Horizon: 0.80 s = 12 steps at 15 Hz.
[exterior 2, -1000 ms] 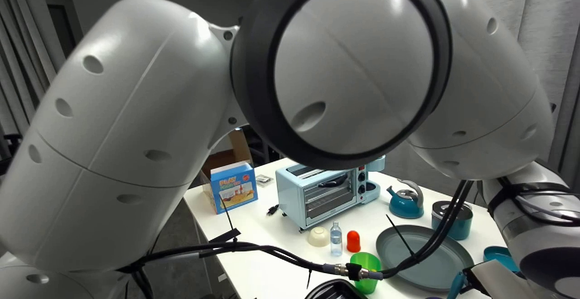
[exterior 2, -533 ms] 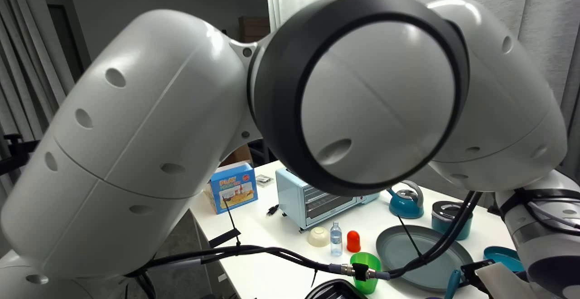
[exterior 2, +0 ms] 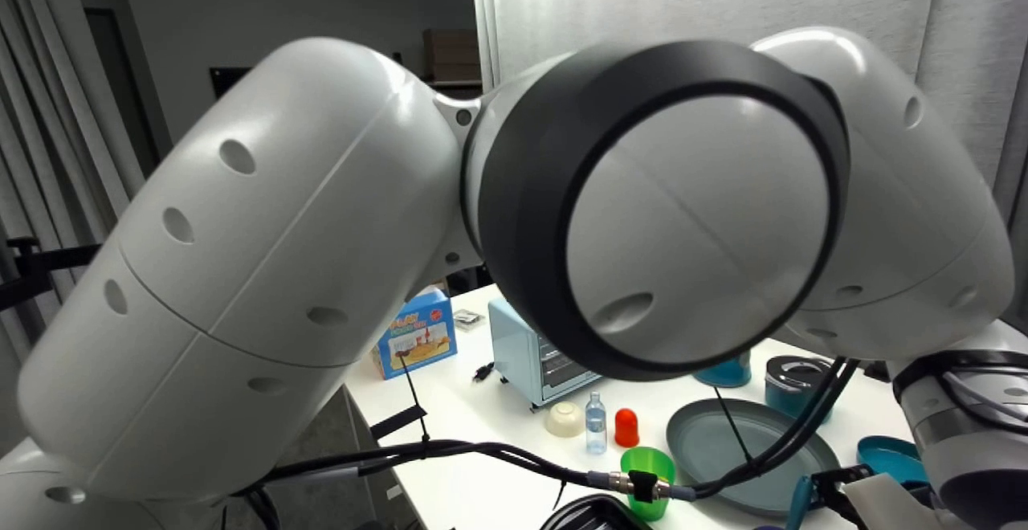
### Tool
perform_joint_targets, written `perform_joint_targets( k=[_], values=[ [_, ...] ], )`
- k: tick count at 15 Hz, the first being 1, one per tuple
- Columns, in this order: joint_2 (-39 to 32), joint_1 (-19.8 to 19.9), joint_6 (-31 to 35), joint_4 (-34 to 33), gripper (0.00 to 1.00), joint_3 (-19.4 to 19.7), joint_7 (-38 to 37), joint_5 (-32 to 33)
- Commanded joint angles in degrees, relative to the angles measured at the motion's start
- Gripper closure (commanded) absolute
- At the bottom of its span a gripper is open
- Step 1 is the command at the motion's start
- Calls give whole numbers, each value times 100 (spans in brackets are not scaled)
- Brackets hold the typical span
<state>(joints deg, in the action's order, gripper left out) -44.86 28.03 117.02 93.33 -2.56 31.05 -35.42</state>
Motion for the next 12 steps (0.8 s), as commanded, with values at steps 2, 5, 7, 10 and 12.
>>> perform_joint_targets(
  k=[2,5,7,10,12],
  values=[
    [-217,102,-339,-324,25,-49,122,-158],
    [-251,91,-369,-366,42,-36,129,-128],
    [-260,79,-359,-376,58,-23,126,-107],
    [-265,38,-313,-385,80,22,111,-25],
    [-259,10,-298,-417,95,55,99,34]
  ],
)
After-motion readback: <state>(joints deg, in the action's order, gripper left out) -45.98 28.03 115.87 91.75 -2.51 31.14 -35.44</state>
